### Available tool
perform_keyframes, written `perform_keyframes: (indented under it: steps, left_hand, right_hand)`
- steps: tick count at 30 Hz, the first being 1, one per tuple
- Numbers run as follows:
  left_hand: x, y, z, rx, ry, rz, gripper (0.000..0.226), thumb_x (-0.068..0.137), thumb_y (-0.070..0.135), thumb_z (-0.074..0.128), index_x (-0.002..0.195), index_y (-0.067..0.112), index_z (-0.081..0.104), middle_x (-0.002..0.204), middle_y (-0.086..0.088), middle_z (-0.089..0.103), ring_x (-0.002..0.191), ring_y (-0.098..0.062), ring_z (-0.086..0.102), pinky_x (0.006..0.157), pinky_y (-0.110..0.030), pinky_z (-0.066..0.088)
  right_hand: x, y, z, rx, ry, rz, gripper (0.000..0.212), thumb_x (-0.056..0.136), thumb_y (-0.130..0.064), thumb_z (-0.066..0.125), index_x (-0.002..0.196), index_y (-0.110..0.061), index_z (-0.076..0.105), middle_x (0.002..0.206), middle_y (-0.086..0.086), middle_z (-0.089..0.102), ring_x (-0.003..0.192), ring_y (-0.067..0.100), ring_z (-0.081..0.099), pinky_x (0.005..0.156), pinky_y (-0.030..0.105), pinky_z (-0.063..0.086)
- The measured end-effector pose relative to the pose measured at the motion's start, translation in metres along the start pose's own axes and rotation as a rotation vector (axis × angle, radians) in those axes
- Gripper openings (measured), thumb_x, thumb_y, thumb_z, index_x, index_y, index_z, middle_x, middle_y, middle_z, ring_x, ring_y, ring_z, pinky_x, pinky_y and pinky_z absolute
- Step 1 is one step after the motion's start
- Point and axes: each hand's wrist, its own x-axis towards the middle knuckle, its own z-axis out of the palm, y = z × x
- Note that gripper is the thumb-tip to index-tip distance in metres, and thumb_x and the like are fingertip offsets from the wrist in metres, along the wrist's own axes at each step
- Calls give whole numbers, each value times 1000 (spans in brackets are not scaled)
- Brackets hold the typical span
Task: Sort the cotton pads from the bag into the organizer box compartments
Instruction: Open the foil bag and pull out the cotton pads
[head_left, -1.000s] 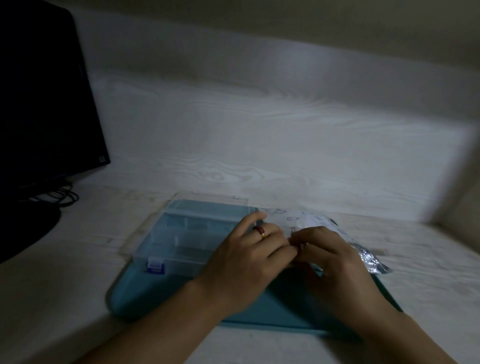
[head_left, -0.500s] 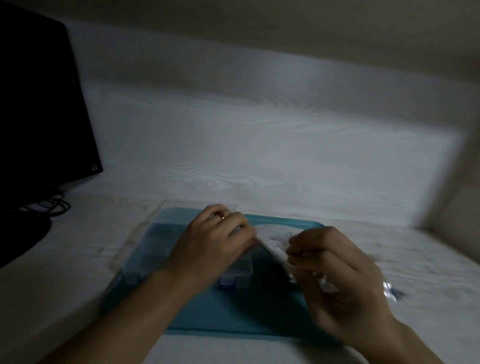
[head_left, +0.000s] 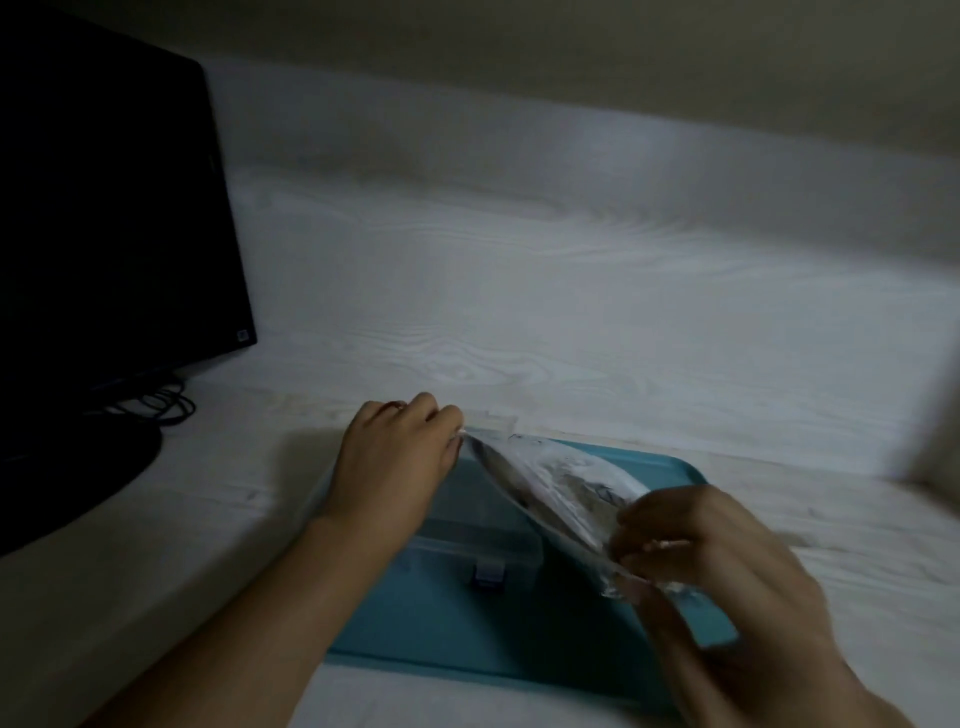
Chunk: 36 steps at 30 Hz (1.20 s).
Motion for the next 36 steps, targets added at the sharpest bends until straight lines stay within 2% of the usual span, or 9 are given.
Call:
perform_keyframes:
  steps: [5, 9, 13, 17, 22, 27, 31, 34, 36]
  left_hand:
    - [-5, 17, -12, -202, -33, -35, 16, 77, 18, 67, 92, 20, 61, 84, 4, 64, 70, -22, 61, 67, -34, 49]
    - [-8, 43, -20, -301, -73, 193, 12, 84, 27, 53, 85, 19, 62, 85, 5, 60, 76, -17, 54, 75, -30, 43]
    - [-16, 54, -12, -228, -208, 272, 21, 88, 39, 49, 83, 24, 63, 84, 9, 59, 78, -15, 56, 79, -27, 39]
    - [-21, 61, -7, -259, -331, 229, 38, 94, 46, 35, 115, 28, 61, 112, 11, 61, 97, -15, 59, 88, -30, 46]
    - [-23, 68, -2, -293, -446, 189, 66, 94, 61, 11, 153, 34, 24, 160, 13, 23, 135, -15, 41, 111, -30, 31]
    - [-19, 74, 5, -231, -267, 240, 58, 102, 60, 14, 141, 25, 39, 149, -7, 48, 93, -24, 69, 78, -31, 57]
    - [-3, 85, -2, -156, -314, 299, 70, 77, 66, 48, 133, 25, 45, 136, -1, 54, 101, -20, 63, 84, -26, 48]
    - [12, 95, 0, -62, -416, 381, 84, 65, 67, 61, 137, 26, 47, 139, 0, 49, 128, -28, 44, 107, -37, 27]
    - [20, 105, -1, 1, -381, 413, 85, 63, 70, 58, 137, 29, 50, 136, -2, 55, 126, -33, 48, 109, -41, 20]
  right_hand:
    - [-7, 23, -3, 195, -266, 211, 20, 80, -15, 60, 100, -14, 64, 106, -1, 60, 101, 22, 59, 80, 38, 47]
    - [-10, 25, 0, 297, -65, 392, 27, 93, -31, 46, 106, -16, 64, 106, -2, 64, 102, 20, 61, 84, 29, 45]
    - [-20, 52, 7, -37, -35, 719, 37, 88, -53, 43, 112, -30, 61, 112, -14, 59, 106, 8, 58, 88, 26, 45]
    - [-30, 75, 13, -88, -255, 1073, 51, 93, -50, 49, 134, -21, 53, 131, 4, 53, 114, 23, 55, 97, 36, 43]
    - [-31, 82, 10, -137, -281, 1123, 48, 92, -56, 48, 126, -24, 58, 122, 3, 59, 108, 24, 57, 91, 36, 43]
    - [-37, 93, 8, -16, -276, 1182, 75, 75, -80, 46, 123, -24, 60, 113, 2, 65, 106, 21, 61, 94, 40, 48]
    - [-32, 89, 1, 85, -160, 1138, 25, 94, -39, 55, 82, -20, 68, 76, -7, 71, 74, 8, 65, 71, 29, 53]
    - [-31, 85, -3, 125, -87, 1063, 23, 95, -21, 52, 76, -22, 67, 70, -8, 70, 63, 2, 62, 59, 26, 48]
    - [-33, 86, -3, 77, -85, 992, 23, 95, -18, 51, 77, -18, 66, 71, -3, 68, 66, 9, 63, 61, 32, 49]
